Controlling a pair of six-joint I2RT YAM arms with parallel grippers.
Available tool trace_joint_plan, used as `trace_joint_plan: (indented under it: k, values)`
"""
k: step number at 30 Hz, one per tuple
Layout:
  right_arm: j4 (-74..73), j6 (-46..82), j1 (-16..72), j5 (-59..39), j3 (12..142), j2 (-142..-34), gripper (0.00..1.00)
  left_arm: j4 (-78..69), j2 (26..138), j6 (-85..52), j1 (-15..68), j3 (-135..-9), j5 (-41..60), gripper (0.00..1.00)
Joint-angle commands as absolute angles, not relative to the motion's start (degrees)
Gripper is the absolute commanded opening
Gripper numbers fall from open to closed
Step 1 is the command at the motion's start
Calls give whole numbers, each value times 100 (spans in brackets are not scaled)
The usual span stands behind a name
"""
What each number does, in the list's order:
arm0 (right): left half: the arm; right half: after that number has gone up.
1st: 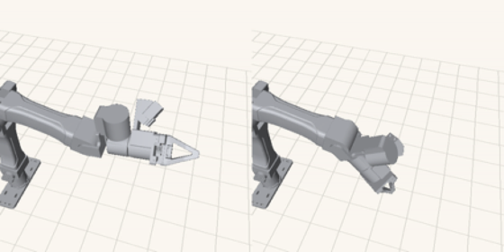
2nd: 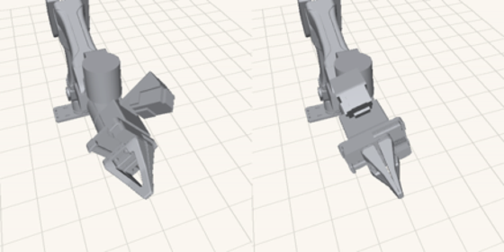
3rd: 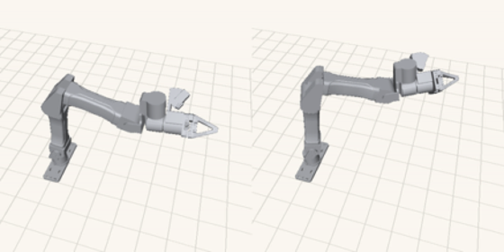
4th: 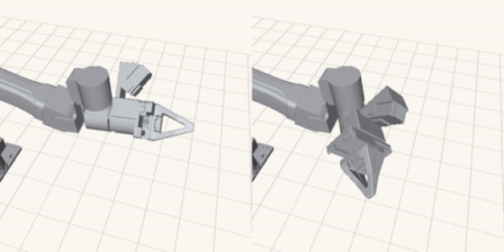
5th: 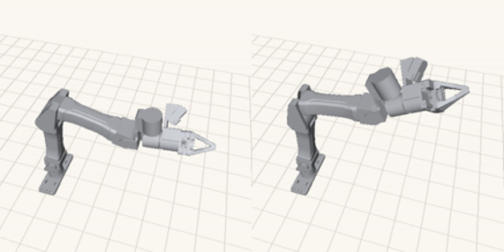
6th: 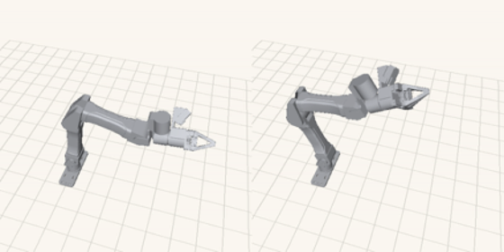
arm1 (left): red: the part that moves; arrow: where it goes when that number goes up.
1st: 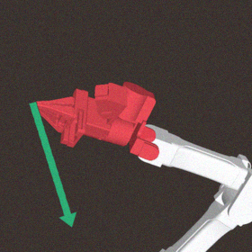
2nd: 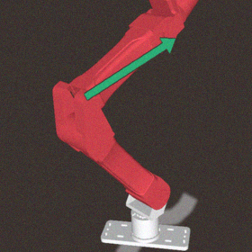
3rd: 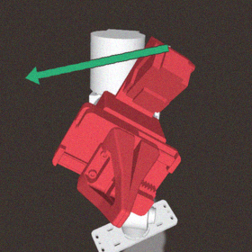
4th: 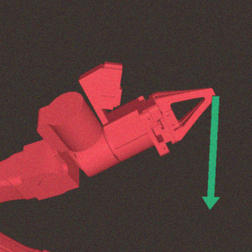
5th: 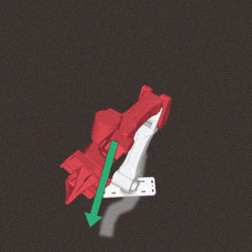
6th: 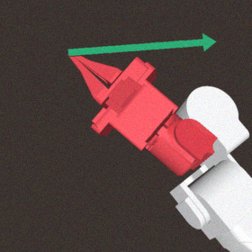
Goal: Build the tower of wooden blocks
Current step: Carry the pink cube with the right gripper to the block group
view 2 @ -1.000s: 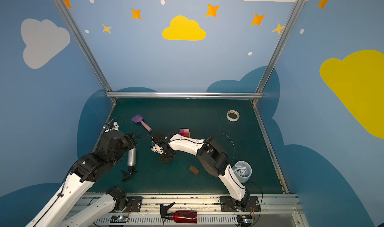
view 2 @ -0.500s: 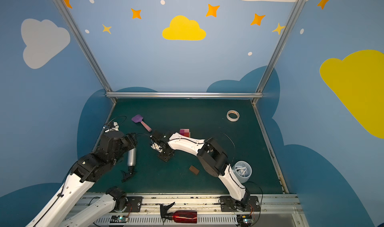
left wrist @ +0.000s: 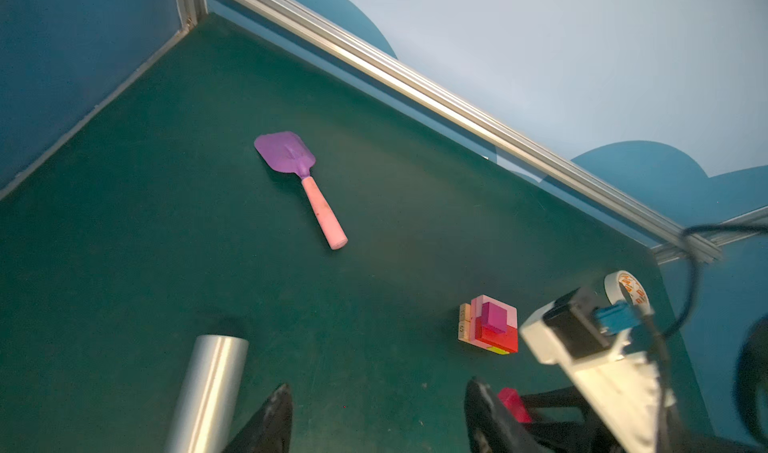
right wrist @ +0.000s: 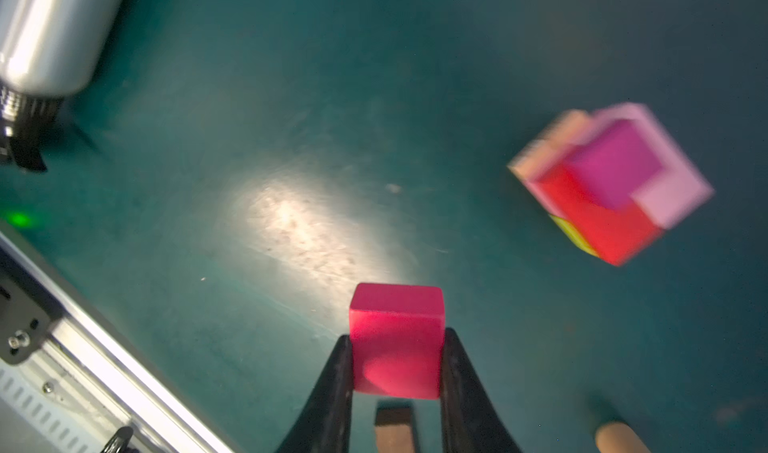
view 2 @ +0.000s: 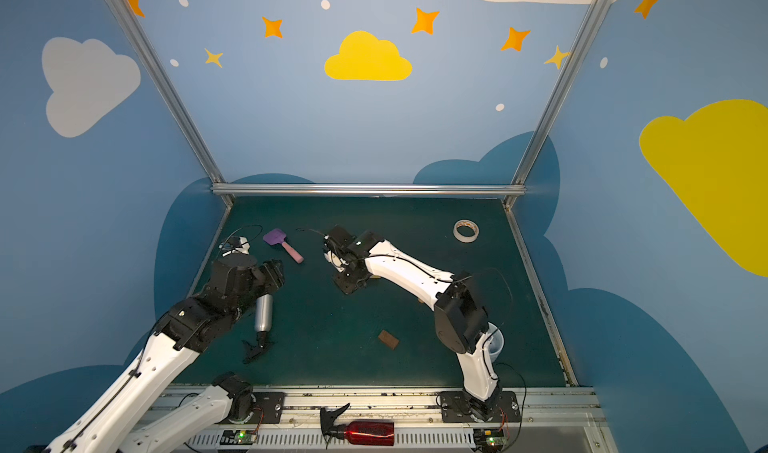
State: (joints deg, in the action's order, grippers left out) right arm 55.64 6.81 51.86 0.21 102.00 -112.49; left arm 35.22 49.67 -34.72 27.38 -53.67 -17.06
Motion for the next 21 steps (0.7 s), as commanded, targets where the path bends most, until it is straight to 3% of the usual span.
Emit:
trace_joint_plan:
  k: [1,21]
  values:
    - [5788,944,4895,73,10033,-11058,6,3107,5221,-3399,2707,-5431,-1364,65]
    - [5668,2551,3895,154,10675,-12011,3,2694,7741,-3228,2707,-6408,-66,61]
